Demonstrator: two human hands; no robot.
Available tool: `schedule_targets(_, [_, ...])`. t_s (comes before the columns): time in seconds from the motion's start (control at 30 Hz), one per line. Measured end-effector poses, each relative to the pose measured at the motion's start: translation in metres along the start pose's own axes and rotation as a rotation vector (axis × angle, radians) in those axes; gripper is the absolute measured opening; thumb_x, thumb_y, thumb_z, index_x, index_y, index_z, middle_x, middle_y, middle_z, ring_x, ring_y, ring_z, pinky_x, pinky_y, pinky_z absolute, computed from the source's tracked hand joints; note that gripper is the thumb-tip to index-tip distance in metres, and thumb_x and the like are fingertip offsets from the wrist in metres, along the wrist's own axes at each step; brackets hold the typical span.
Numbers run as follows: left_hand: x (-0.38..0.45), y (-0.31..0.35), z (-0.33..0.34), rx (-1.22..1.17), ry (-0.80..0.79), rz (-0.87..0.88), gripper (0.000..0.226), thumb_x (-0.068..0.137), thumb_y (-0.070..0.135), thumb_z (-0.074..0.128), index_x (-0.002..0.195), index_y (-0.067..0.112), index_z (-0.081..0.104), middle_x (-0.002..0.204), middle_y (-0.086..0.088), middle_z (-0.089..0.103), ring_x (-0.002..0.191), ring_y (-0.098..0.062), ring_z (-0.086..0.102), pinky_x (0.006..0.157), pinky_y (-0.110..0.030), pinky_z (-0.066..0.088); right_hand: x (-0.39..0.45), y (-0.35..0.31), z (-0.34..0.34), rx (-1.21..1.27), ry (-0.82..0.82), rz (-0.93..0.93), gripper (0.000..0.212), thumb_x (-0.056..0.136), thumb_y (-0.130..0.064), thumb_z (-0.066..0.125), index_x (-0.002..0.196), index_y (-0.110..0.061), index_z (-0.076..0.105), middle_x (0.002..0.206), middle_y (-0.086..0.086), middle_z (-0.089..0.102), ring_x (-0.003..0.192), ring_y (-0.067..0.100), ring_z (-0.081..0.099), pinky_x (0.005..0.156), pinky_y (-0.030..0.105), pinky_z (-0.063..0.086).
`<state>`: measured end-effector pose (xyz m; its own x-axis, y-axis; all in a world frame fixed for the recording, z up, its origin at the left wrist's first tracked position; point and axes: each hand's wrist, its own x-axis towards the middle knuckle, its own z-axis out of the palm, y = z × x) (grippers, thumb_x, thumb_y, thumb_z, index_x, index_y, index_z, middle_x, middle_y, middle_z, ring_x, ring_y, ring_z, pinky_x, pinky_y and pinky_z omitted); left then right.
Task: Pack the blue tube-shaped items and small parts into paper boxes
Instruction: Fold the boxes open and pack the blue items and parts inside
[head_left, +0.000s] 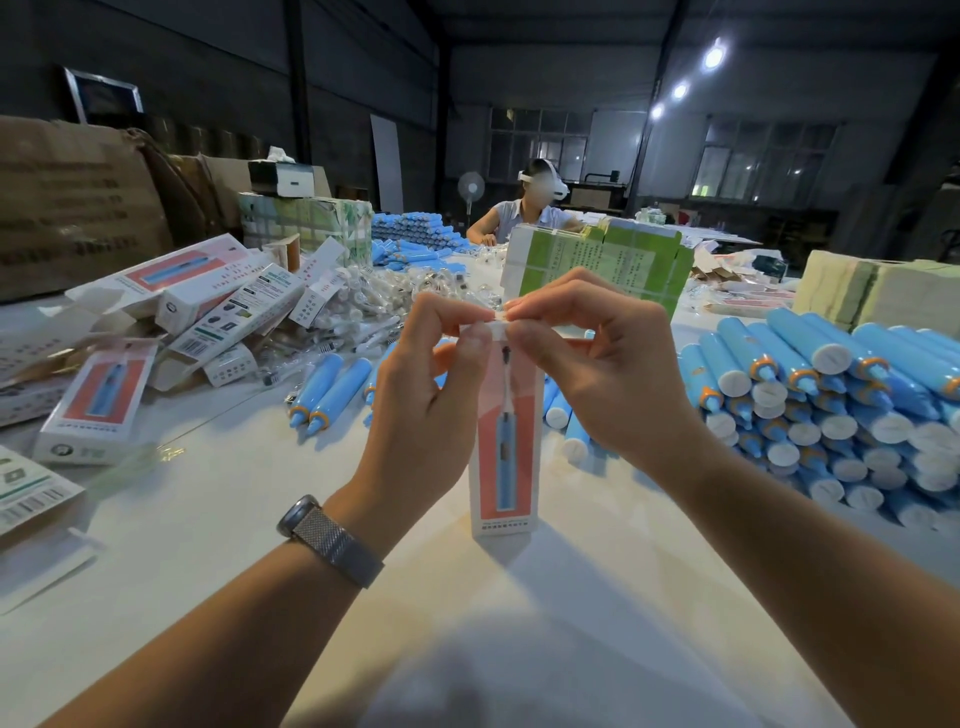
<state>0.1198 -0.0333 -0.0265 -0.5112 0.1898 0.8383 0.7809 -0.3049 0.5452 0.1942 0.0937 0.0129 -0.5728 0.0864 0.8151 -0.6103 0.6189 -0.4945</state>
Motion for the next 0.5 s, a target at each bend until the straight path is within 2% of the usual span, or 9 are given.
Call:
schedule_targets(0.07, [0.002,0.002,-0.001,-0.02,0.018,-0.014,0.009,0.095,0.027,0.047,0.091,0.033,0.052,0.081,0.019,0.058,0.076,-0.008,0.057,0.065,-0.028,0.049,0.0,-0.003,0.002,-0.014,-0.007,0.005,0.007,0.084,-0.009,0.071,0.09,-0.012,0.07,0.089,0.004,0.063,0.085,0.022,0.065,0.071,0.043,0.059])
schedule_targets(0.13, [0.003,0.004,-0.003,-0.041,0.019,-0.012,0.008,0.091,0.032,0.045,0.089,0.034,0.052,0.081,0.018,0.059,0.077,-0.012,0.058,0.063,-0.039,0.054,0.001,-0.005,0.003,-0.039,-0.015,0.008,0.008,0.086,-0.008,0.071,0.089,-0.015,0.069,0.088,0.001,0.063,0.084,0.018,0.064,0.073,0.035,0.057])
schedule_targets(0.23, [0.005,0.006,-0.003,-0.055,0.02,-0.009,0.01,0.093,0.035,0.047,0.088,0.04,0.054,0.082,0.014,0.059,0.078,-0.026,0.06,0.064,-0.052,0.054,0.004,-0.008,0.001,-0.044,-0.034,0.009,0.009,0.088,-0.008,0.068,0.09,-0.016,0.067,0.087,-0.002,0.065,0.081,0.01,0.063,0.074,0.023,0.053])
schedule_targets(0.4, [0.006,0.003,-0.004,-0.021,0.0,0.029,0.017,0.096,0.035,0.048,0.091,0.05,0.055,0.085,0.012,0.059,0.08,-0.024,0.059,0.064,-0.05,0.055,0.008,-0.013,-0.002,-0.091,-0.08,-0.003,0.014,0.09,-0.003,0.066,0.091,-0.017,0.068,0.087,-0.004,0.066,0.081,0.009,0.063,0.076,0.019,0.05])
schedule_targets(0.5, [0.005,-0.002,-0.005,-0.006,-0.038,0.069,0.01,0.1,0.036,0.047,0.099,0.044,0.053,0.088,0.016,0.058,0.08,-0.019,0.058,0.065,-0.038,0.052,0.012,-0.015,-0.008,-0.155,-0.125,-0.006,0.018,0.09,-0.004,0.067,0.09,-0.023,0.068,0.08,-0.019,0.064,0.073,-0.002,0.06,0.07,0.012,0.044])
